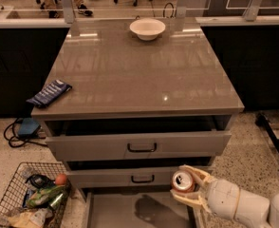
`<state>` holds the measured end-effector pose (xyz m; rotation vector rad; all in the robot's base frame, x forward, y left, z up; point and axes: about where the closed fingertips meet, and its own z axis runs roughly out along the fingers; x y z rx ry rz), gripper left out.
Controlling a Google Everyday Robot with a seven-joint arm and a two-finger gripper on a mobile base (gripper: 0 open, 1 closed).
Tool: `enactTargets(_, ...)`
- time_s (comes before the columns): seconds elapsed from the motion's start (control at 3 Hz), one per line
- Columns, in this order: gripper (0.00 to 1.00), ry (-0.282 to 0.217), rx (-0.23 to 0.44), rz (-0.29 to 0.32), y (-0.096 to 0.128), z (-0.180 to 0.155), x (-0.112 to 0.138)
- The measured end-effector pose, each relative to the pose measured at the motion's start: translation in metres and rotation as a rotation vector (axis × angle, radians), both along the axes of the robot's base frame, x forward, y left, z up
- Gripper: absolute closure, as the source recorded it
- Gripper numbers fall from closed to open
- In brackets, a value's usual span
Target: Pick coke can from bottom drawer and place on counter
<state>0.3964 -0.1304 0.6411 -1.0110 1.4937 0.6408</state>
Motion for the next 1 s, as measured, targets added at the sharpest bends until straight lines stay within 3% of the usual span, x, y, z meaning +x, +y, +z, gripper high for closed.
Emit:
enactTargets(0.67,1.00,-0.021,0.037,-0.060,0.004,0.063,0.015)
enactTargets(1.0,1.00,-0.021,0.037,-0.060,0.004,0.063,0.015)
